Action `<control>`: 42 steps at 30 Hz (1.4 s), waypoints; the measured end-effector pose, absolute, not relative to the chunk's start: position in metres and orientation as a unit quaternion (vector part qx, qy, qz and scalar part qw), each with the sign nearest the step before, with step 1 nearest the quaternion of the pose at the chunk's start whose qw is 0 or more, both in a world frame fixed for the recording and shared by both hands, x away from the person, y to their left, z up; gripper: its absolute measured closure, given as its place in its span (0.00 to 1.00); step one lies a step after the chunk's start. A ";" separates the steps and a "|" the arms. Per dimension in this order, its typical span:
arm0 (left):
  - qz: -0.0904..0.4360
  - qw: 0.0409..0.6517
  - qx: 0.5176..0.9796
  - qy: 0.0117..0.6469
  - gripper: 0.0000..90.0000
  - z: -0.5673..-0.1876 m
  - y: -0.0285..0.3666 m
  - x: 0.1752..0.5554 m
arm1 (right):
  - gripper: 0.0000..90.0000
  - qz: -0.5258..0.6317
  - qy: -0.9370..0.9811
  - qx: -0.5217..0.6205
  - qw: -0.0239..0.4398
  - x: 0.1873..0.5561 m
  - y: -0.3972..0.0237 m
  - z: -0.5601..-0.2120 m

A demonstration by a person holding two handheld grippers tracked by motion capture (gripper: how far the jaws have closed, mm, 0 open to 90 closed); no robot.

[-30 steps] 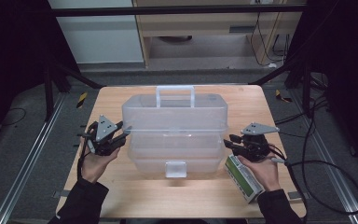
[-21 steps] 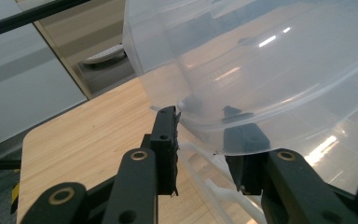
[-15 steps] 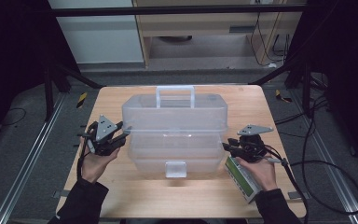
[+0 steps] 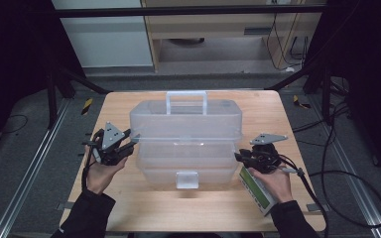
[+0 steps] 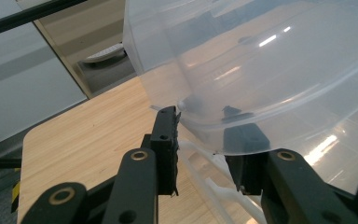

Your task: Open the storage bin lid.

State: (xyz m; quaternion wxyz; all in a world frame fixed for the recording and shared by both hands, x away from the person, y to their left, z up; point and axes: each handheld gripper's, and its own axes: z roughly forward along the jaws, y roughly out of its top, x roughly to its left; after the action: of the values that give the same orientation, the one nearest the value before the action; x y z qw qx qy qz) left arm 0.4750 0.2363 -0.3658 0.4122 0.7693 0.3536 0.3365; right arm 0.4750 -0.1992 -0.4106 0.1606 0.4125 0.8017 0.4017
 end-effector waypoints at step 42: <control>0.344 0.425 0.751 0.371 0.76 -0.337 0.233 0.496 | 0.86 0.408 0.796 0.416 0.160 0.475 -0.198 -0.414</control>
State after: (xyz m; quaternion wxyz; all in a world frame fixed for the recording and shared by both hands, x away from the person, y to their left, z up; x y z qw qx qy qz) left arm 0.4957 0.2326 -0.3368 0.4251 0.7506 0.3706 0.3443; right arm 0.4746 -0.1983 -0.4136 0.1598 0.4164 0.7964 0.4084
